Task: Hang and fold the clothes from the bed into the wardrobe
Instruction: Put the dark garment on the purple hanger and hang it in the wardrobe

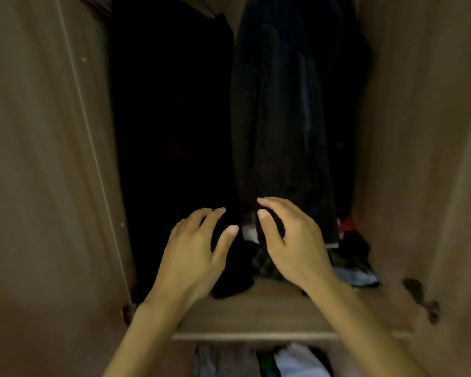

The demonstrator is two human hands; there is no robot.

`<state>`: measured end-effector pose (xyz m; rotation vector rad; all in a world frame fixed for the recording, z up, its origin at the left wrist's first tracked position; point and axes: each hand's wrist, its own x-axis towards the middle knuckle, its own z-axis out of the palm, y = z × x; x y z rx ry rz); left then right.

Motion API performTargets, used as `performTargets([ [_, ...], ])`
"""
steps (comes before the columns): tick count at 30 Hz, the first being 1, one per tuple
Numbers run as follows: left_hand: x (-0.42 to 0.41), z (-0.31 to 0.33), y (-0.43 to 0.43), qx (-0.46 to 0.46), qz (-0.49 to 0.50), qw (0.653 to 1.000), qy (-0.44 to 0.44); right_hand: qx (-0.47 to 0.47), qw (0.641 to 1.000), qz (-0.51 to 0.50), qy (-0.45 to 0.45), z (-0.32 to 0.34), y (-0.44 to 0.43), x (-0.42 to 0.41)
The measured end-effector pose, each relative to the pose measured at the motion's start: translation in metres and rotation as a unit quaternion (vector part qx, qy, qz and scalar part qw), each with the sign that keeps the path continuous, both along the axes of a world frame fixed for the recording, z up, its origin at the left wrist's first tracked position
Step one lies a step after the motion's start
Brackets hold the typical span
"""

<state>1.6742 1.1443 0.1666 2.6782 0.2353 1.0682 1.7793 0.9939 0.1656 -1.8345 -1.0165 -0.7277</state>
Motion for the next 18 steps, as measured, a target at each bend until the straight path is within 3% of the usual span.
performTargets([
  [12, -0.060, -0.072, -0.140, -0.011, -0.166, 0.980, 0.104, 0.022, 0.984, -0.159, 0.077, -0.089, -0.158, -0.118],
  [18, -0.081, -0.109, -0.217, -0.047, -0.357, 0.925, 0.124, 0.014, 0.941, -0.315, 0.125, -0.130, -0.236, -0.186],
])
